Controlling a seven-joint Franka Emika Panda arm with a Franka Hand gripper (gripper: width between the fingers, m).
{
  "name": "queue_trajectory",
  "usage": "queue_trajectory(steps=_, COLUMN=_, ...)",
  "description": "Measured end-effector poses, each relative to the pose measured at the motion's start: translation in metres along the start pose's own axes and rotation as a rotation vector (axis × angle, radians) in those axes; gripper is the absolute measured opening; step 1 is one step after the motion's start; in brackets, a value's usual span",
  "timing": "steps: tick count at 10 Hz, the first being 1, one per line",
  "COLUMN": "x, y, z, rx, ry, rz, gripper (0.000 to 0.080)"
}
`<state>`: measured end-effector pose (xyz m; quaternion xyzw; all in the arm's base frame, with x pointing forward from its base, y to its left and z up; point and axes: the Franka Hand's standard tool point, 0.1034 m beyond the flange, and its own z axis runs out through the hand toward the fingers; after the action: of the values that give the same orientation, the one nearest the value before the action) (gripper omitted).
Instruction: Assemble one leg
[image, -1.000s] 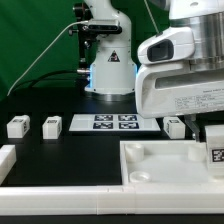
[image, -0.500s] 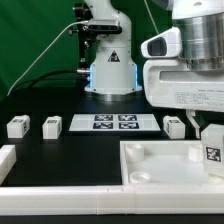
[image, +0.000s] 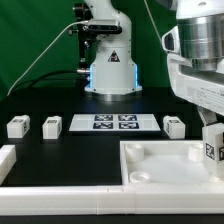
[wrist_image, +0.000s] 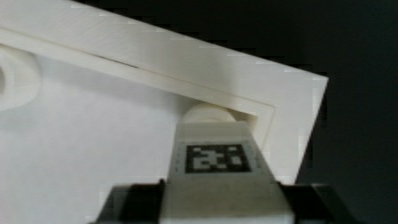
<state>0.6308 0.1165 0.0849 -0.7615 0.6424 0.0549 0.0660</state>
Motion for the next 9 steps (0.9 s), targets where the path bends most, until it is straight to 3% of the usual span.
queue_trajectory(steps=2, x=-0.0019, y=0.0002, z=0.0006, rx=-0.001, ry=0.003, rz=0.057, gripper=0.0293)
queue_trajectory(steps=3, x=-0.0031, y=0.0005, z=0.0014, rx=-0.002, ry=0.003, rz=0.017, gripper=0.0369)
queue_trajectory(steps=4, x=-0.0039, y=0.0006, z=0.0017, rx=-0.003, ry=0.003, rz=-0.034, gripper=0.0517)
queue_trajectory(steps=5, x=-0.0052, y=0.0009, z=0.0022, rx=-0.004, ry=0.002, rz=-0.04, gripper=0.0517)
queue_trajectory(steps=6, x=-0.005, y=0.0013, z=0.0026, rx=-0.005, ry=0.005, rz=-0.126, gripper=0.0619)
queue_trajectory(steps=9, x=-0.0053, y=0.0017, z=0.0034, rx=-0.008, ry=0.005, rz=-0.512, gripper=0.0649)
